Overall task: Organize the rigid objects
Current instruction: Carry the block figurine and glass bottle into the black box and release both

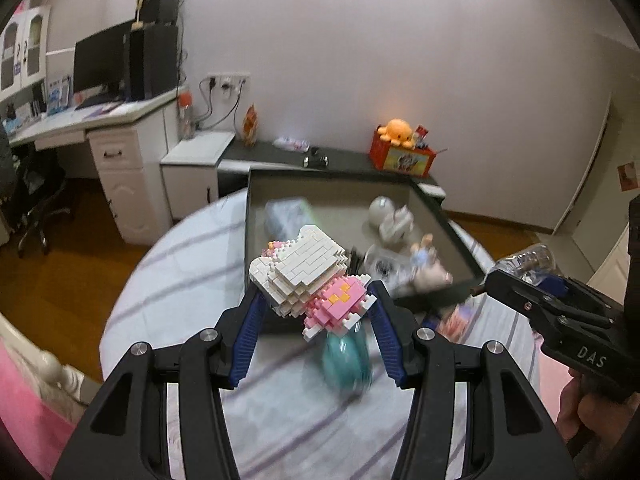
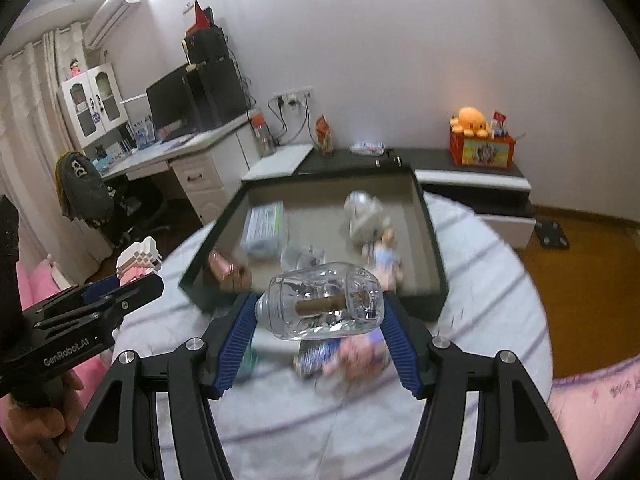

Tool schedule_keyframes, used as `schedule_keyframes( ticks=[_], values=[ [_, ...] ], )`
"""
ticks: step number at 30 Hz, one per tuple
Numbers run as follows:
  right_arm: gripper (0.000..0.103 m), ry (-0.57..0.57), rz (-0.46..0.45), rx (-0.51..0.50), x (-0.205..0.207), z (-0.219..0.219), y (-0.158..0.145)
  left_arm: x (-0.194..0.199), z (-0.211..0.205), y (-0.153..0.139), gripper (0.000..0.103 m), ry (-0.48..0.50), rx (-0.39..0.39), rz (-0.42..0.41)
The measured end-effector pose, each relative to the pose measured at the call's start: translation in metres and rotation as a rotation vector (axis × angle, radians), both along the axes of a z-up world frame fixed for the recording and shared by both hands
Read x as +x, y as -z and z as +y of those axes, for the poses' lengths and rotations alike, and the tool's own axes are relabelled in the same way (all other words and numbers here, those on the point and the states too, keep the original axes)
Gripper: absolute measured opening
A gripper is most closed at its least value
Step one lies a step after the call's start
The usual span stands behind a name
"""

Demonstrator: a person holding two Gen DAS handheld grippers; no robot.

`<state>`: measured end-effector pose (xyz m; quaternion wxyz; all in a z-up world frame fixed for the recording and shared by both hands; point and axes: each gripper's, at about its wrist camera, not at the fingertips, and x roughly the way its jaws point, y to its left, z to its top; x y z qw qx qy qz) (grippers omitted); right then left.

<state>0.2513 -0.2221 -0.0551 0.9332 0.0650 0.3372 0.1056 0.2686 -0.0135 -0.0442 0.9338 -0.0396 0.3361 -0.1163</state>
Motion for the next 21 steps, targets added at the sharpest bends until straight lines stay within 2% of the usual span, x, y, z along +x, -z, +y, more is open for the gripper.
schedule_keyframes(
  ticks=[4,9,15,21],
  values=[
    [0.064,-0.006,-0.027,-0.004,0.030,-0.003,-0.014,0.027,-0.005,-0.013,0.053,-0.004,0.000,-0.026],
    [0.064,-0.012,-0.006,-0.019,0.079,-0.005,-0.016,0.075,-0.017,-0.010,0.053,0.010,-0.012,0.005],
    [0.064,-0.004,0.086,-0.035,0.136,-0.009,0.013,0.122,-0.037,0.020,0.053,0.037,-0.011,0.095],
    [0.064,-0.002,0.143,-0.057,0.158,-0.011,0.034,0.139,-0.047,0.040,0.053,0.051,-0.006,0.140]
  ],
)
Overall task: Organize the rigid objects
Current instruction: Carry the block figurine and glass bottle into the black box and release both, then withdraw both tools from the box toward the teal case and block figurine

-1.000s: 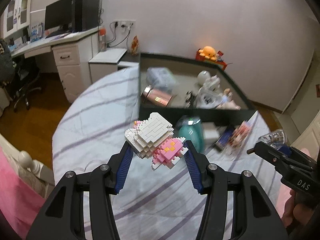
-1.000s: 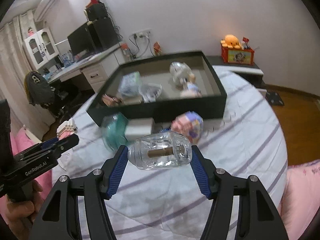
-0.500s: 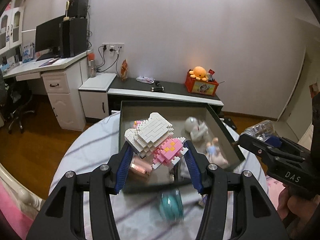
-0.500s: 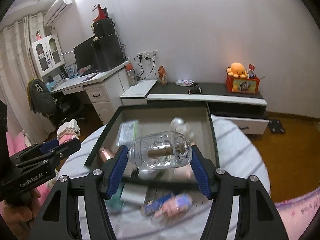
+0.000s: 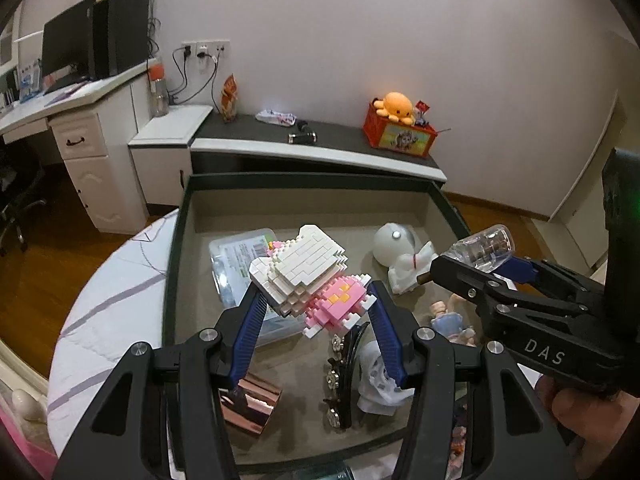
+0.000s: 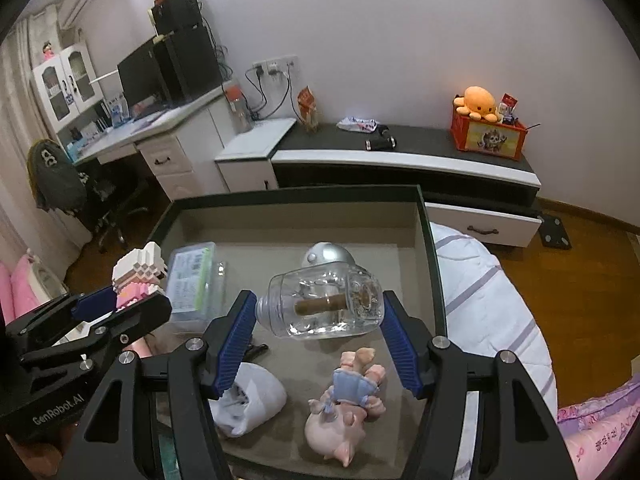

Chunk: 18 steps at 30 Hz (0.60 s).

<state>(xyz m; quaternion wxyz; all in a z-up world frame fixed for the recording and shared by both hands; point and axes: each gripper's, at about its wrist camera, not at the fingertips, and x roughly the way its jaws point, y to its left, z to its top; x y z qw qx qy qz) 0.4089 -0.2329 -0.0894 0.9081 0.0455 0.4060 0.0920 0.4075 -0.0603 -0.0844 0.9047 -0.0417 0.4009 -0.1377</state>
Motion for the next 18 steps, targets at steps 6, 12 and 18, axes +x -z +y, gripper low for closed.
schedule_keyframes(
  ticks=[6,12,18],
  values=[
    [0.070,-0.009,0.018,-0.018,0.004,0.005,0.007,-0.001,-0.001,0.004,0.079,-0.014,0.015,0.005],
    [0.082,0.024,0.012,0.017,-0.001,-0.004,0.006,-0.016,0.017,-0.009,0.098,-0.069,-0.002,-0.038],
    [0.087,0.047,0.001,0.057,-0.015,-0.009,-0.004,-0.045,0.036,-0.029,0.103,-0.143,0.011,-0.110]
  ],
)
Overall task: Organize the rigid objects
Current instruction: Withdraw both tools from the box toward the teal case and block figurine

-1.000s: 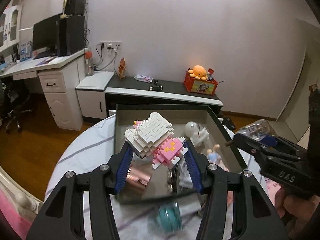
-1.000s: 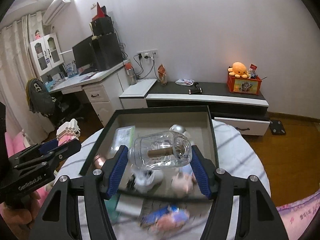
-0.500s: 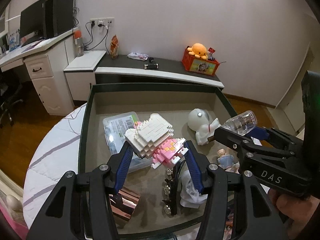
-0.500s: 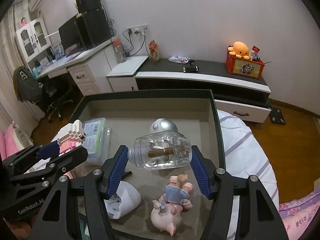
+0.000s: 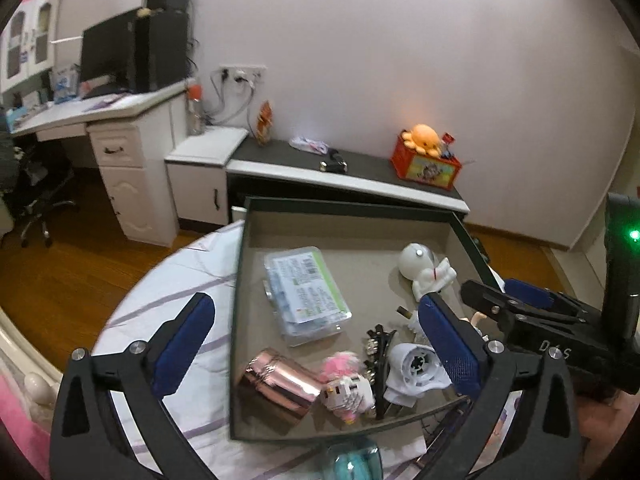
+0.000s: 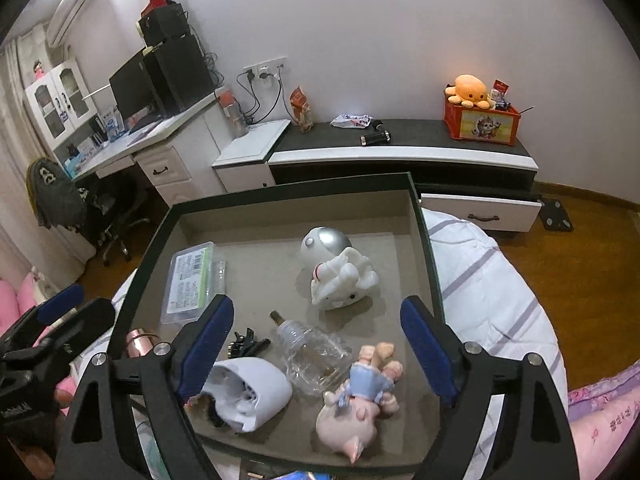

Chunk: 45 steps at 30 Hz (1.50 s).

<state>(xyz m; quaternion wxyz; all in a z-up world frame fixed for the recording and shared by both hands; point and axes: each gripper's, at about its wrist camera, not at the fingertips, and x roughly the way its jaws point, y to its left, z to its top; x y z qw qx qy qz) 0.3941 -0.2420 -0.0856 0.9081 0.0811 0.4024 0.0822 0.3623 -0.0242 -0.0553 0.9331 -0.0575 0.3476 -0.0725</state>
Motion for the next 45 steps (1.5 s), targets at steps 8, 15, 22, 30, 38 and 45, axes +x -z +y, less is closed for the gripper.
schedule_keyframes(
  ticks=[8,15,22,30,38,45],
  values=[
    [0.087,0.006,-0.074,0.003,-0.040,0.010,-0.029,-0.039,0.016,-0.017,0.103,-0.069,0.023,-0.037],
    [0.087,0.016,-0.129,-0.006,-0.094,0.013,-0.047,-0.087,0.021,-0.024,0.103,-0.084,0.044,-0.052],
    [0.087,0.040,-0.197,-0.024,-0.155,0.009,-0.063,-0.132,0.021,-0.028,0.103,-0.089,0.049,-0.065],
    [0.087,0.054,-0.246,-0.050,-0.213,0.007,-0.072,-0.178,0.009,-0.028,0.103,-0.077,0.083,-0.083],
    [0.087,0.050,-0.260,-0.077,-0.250,0.013,-0.074,-0.204,0.003,-0.022,0.103,-0.061,0.095,-0.067],
    [0.087,0.047,-0.264,-0.084,-0.264,0.014,-0.074,-0.214,0.005,-0.021,0.103,-0.064,0.097,-0.061]
  ],
)
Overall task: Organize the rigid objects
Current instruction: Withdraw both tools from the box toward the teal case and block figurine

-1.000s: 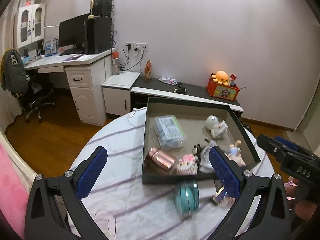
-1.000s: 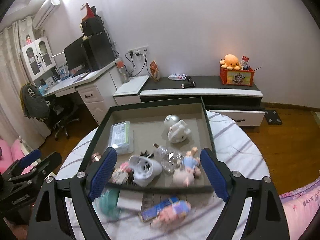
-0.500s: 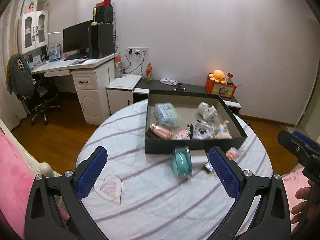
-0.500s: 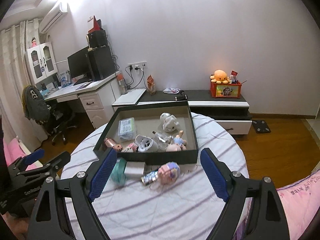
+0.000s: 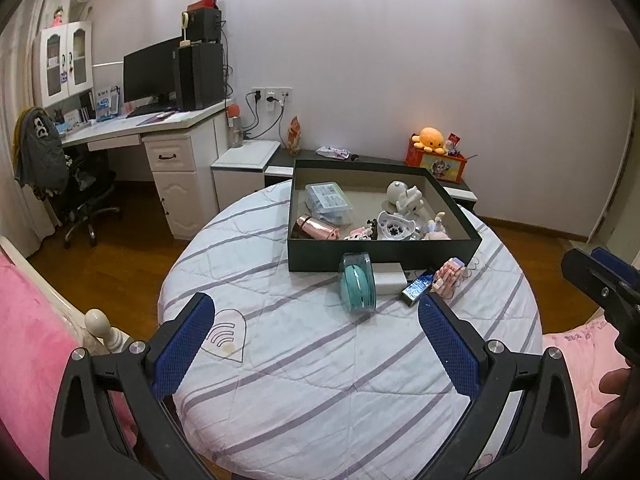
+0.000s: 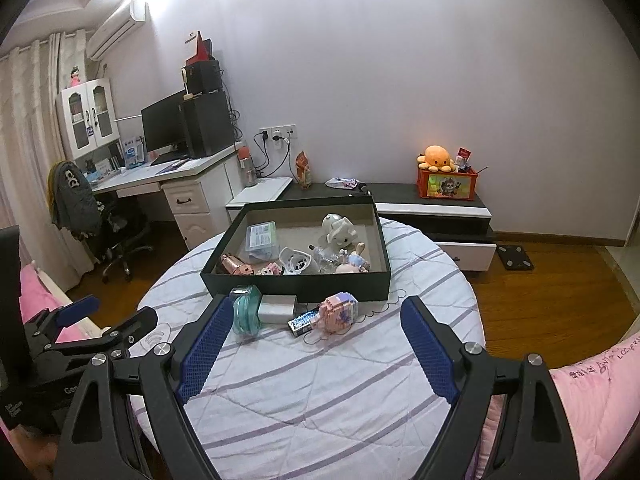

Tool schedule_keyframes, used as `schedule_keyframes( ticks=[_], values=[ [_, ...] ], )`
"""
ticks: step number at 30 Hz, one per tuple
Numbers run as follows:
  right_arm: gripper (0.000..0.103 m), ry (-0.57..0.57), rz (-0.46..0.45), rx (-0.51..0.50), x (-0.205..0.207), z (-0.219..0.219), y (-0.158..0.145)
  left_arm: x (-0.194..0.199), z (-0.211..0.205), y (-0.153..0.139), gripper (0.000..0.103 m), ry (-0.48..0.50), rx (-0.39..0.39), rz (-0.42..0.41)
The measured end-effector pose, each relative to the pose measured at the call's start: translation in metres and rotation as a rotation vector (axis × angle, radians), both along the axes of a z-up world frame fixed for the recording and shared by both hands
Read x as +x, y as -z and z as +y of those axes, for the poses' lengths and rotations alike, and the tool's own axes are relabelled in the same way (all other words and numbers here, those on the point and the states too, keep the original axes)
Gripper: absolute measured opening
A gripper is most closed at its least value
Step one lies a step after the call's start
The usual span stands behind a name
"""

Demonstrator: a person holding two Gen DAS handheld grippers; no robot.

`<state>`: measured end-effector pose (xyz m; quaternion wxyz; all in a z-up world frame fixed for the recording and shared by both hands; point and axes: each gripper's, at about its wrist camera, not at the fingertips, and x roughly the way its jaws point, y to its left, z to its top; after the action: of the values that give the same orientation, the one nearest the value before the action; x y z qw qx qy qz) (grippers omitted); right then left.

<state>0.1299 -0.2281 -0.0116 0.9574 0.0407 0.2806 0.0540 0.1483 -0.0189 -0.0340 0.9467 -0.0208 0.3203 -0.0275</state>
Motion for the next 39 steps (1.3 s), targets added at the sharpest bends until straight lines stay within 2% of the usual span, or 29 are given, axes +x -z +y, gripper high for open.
schedule_keyframes(
  ticks=[8,17,32,39],
  values=[
    [0.087,0.001,0.008,-0.006,-0.004,0.000,0.004,-0.004,0.000,0.003,0.103,0.005,0.001,0.009],
    [0.087,0.025,0.067,-0.008,0.001,-0.010,0.023,0.001,-0.003,0.012,0.103,0.010,0.004,0.037],
    [0.087,0.026,0.135,-0.005,0.026,-0.016,0.046,0.021,-0.014,0.027,0.103,0.023,0.005,0.074],
    [0.087,0.017,0.175,-0.009,0.049,-0.015,0.061,0.043,-0.022,0.041,0.103,0.026,0.006,0.102]
  ],
)
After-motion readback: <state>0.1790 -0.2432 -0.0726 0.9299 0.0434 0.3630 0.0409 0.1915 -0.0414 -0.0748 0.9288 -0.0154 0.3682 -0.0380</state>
